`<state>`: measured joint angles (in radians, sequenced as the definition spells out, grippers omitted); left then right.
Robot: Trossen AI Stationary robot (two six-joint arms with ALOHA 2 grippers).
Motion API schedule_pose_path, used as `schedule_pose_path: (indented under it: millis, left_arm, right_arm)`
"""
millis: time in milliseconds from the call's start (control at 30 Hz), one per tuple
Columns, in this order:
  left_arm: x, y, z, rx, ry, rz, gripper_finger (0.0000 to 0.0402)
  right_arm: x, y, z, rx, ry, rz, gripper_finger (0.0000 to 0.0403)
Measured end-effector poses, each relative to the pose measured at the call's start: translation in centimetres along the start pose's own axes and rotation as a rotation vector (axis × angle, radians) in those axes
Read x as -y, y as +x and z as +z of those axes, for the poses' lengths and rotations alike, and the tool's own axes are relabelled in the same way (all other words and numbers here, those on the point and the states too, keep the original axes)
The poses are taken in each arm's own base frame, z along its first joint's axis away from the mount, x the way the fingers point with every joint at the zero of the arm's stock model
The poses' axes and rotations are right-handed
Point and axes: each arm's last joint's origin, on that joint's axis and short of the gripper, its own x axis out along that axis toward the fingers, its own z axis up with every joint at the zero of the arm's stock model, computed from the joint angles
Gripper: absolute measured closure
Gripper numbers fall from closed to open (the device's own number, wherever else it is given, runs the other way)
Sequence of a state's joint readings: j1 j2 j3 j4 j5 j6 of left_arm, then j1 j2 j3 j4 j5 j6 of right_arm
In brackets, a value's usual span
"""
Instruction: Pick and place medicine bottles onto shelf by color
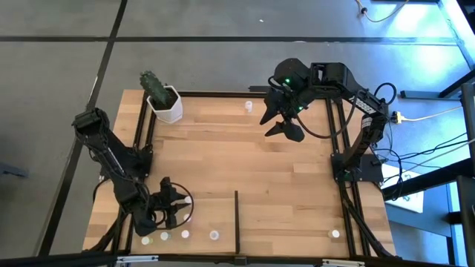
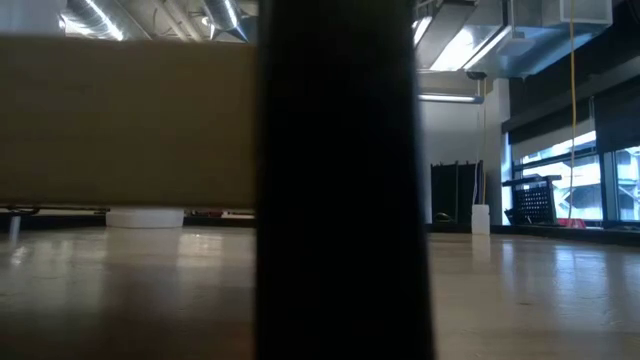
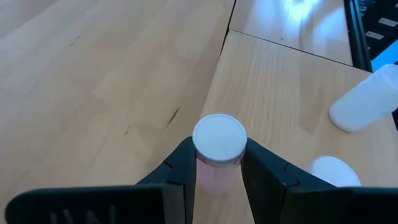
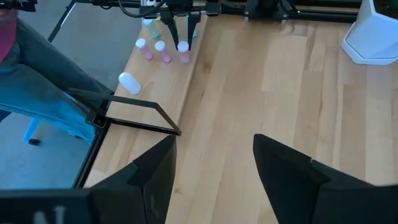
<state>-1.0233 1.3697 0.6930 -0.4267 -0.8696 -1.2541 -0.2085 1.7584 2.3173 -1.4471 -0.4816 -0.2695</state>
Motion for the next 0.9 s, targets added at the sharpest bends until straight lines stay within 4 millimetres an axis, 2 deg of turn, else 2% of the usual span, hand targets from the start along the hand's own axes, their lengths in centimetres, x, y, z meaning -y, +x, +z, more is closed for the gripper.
schedule_pose_path:
  millis: [300,900]
  left_arm:
    - [-0.04,0.0,-0.01,-0.001,0.004,0.003,0.0298]
    - [-0.02,0.0,0.03,0.01,-0.001,0.004,0.018]
  right_arm:
    - [0.0,0.0,0.0,0.0,0.0,0.0,0.0187]
    - [0.0,0.0,0.0,0.0,0.0,0.0,0.0187]
